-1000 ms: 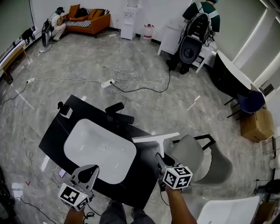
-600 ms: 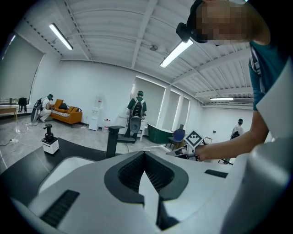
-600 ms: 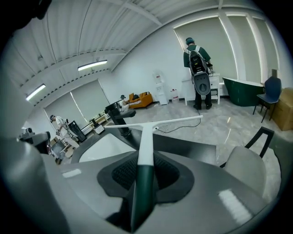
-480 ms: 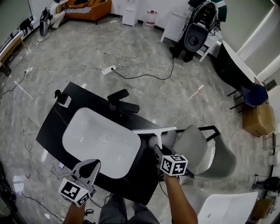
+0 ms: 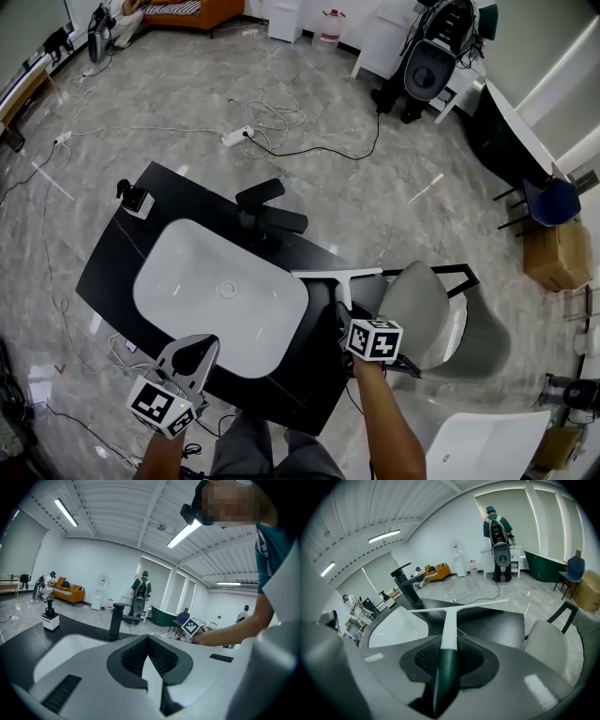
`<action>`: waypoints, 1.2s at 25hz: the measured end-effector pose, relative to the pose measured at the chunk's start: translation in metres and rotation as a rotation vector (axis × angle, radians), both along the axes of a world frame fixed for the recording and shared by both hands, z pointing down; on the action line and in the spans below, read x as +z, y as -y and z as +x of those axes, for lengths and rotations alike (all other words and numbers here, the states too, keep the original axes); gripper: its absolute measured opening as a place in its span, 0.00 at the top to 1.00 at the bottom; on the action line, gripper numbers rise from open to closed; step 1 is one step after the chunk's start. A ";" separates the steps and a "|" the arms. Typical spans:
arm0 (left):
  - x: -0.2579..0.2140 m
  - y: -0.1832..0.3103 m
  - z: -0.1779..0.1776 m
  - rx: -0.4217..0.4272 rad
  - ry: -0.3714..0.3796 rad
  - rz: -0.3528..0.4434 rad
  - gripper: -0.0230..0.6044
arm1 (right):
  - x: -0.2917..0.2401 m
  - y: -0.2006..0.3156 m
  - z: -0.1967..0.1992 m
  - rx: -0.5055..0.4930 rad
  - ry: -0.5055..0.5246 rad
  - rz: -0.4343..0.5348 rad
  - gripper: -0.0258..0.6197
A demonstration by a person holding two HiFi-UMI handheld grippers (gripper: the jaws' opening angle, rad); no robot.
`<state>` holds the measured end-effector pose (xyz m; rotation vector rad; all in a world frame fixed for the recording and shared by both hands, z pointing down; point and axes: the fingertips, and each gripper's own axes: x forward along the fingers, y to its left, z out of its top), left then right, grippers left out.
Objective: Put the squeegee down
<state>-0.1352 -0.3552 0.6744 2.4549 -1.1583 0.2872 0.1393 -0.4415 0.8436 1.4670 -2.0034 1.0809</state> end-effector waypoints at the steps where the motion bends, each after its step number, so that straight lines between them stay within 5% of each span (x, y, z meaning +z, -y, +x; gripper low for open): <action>1: 0.001 0.000 -0.001 -0.002 0.000 -0.002 0.96 | 0.002 0.000 0.000 -0.002 -0.002 -0.006 0.81; 15: -0.016 -0.003 -0.022 -0.023 0.026 0.029 0.96 | 0.005 -0.008 0.007 -0.028 -0.026 -0.064 0.74; 23: -0.051 -0.027 -0.044 -0.061 0.054 0.057 0.96 | -0.101 -0.019 0.001 -0.030 0.004 0.105 0.75; 30: -0.107 -0.063 -0.060 -0.106 0.072 0.129 0.96 | -0.233 -0.054 -0.025 -0.154 0.079 0.330 0.95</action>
